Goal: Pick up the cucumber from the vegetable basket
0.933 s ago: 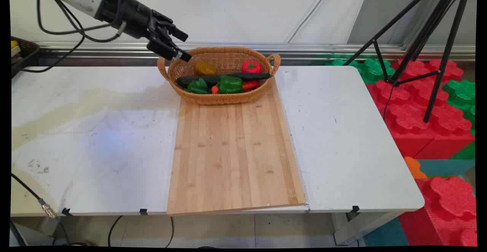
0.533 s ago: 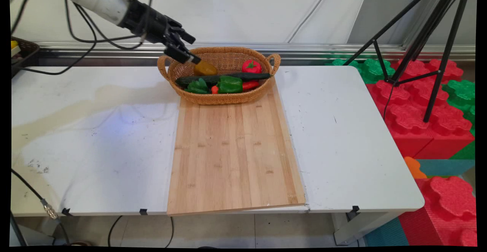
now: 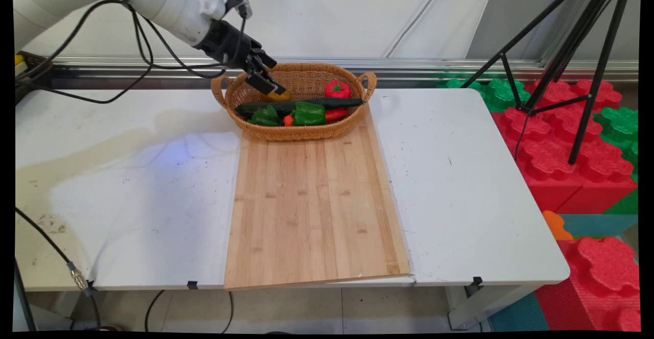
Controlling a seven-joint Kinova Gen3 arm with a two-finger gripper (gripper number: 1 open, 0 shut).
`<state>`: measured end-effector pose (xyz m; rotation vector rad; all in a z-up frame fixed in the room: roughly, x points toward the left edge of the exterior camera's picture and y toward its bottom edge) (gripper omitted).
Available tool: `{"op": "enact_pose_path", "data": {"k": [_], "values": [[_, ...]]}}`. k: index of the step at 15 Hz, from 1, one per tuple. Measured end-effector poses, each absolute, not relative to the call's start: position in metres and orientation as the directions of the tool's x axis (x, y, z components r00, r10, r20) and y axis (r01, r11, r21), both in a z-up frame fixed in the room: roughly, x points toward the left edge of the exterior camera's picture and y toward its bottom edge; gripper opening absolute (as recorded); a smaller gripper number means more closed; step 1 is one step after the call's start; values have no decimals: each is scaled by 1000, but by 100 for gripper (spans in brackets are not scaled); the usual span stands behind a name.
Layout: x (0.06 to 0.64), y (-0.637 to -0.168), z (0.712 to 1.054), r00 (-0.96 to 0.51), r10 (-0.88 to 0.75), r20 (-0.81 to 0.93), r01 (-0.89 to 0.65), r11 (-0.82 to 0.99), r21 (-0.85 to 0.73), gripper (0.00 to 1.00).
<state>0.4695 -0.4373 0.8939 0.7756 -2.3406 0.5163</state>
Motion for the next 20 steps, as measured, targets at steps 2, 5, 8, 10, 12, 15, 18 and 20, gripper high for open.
{"op": "enact_pose_path", "data": {"k": [2,5,8,10,12,15,18,20], "values": [[468,-445,888,-654,-404,640,-637,750,-177,100],[464,-458,876,-682,-406,608,-625,755,-197,100],[461,-470,864,-713,-398,577,-602,769,-215,100],[459,-475,856,-732,-391,559,-584,781,-219,100],[457,-480,849,-756,-367,542,-554,801,-229,100],[453,-488,841,-794,-320,517,-500,827,-257,100],[449,-496,834,-825,-272,495,-451,845,-287,100],[447,-501,831,-843,-242,481,-419,855,-306,100]]}}
